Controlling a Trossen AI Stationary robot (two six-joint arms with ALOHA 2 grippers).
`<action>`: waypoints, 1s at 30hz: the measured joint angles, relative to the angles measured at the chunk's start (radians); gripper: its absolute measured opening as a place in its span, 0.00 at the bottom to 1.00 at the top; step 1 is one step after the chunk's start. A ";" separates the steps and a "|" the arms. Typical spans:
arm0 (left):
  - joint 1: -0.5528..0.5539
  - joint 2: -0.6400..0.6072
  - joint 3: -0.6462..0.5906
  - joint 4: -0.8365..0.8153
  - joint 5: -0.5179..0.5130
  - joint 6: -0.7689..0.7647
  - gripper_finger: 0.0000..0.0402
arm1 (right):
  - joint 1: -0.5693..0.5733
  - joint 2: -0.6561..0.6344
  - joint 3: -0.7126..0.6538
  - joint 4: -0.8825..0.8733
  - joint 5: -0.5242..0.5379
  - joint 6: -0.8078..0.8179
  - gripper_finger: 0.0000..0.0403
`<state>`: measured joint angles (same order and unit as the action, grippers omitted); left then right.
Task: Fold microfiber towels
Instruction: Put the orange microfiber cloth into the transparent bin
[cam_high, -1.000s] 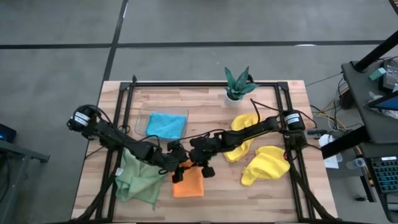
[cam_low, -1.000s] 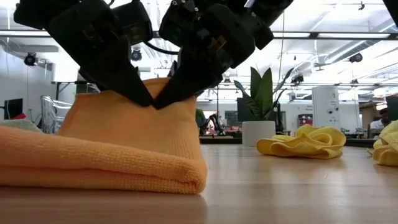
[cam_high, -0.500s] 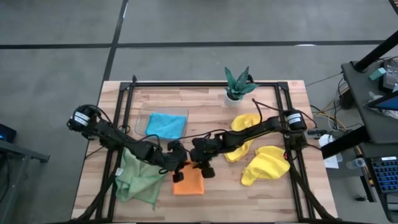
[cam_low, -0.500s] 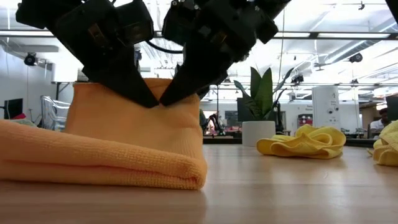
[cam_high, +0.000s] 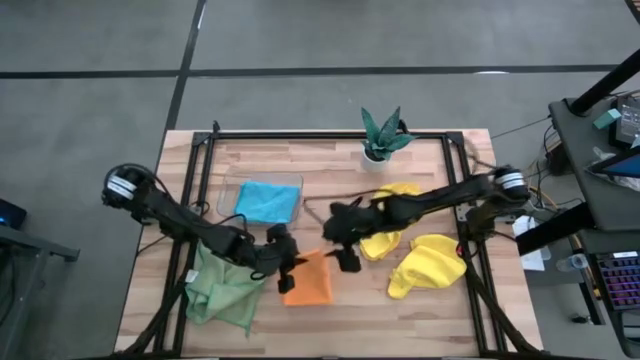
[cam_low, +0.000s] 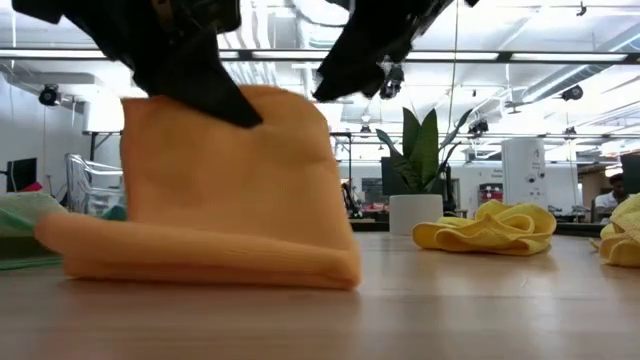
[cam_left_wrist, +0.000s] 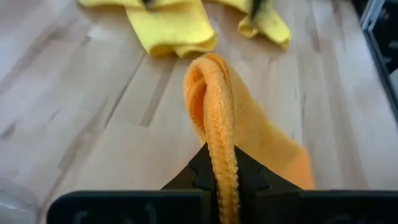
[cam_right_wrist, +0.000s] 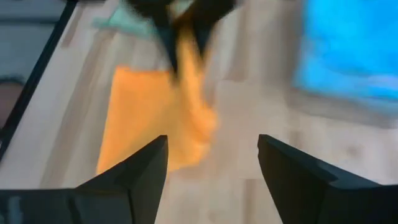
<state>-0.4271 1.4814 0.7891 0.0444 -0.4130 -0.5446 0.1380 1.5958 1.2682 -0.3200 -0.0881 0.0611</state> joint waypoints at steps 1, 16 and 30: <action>0.000 -0.012 0.000 0.000 -0.009 0.000 0.00 | -0.001 -0.030 -0.016 0.001 0.015 0.004 0.59; 0.009 -0.276 -0.005 -0.010 -0.310 0.080 0.00 | 0.035 -0.363 -0.343 0.185 0.141 0.136 0.57; 0.059 -0.539 -0.009 -0.331 -0.626 0.035 0.00 | 0.035 -0.383 -0.439 0.303 0.142 0.175 0.58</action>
<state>-0.3677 0.9421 0.7803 -0.2868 -1.0385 -0.5095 0.1726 1.2125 0.8295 -0.0167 0.0544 0.2366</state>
